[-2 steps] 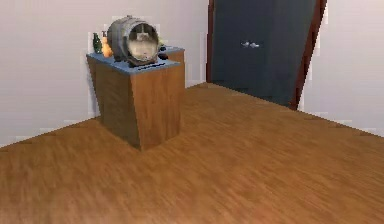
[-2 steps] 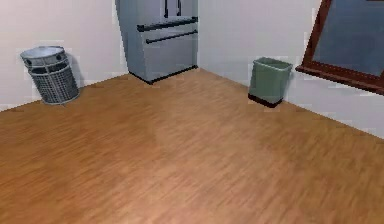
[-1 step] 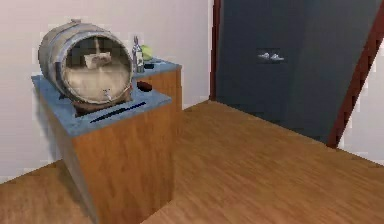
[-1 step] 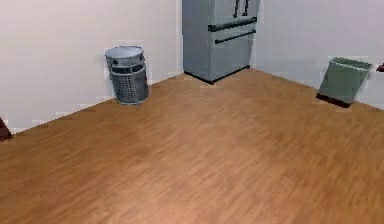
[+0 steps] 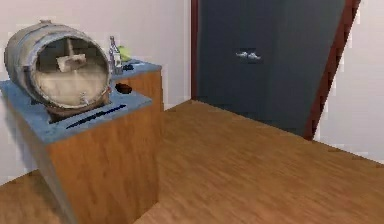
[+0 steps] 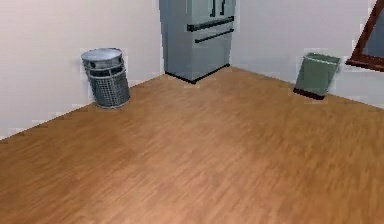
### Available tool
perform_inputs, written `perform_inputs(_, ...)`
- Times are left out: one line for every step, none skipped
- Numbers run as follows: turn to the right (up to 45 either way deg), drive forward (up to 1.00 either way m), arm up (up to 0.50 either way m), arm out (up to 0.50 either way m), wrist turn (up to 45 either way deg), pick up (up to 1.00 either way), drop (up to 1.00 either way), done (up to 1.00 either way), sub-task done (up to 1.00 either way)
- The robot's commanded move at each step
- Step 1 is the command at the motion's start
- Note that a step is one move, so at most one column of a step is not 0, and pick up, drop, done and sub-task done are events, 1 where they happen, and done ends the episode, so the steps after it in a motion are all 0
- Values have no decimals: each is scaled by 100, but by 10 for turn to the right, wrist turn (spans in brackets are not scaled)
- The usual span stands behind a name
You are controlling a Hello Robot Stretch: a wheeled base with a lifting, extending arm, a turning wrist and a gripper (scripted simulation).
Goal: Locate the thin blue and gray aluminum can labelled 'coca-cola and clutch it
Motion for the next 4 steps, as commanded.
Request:
perform_inputs(0, 60, 0, 0, 0, 0, 0, 0, 0)
perform_inputs(-450, 0, 0, 0, 0, 0, 0, 0, 0)
perform_inputs(-450, 0, 0, 0, 0, 0, 0, 0, 0)
perform_inputs(-330, 0, 0, 0, 0, 0, 0, 0, 0)
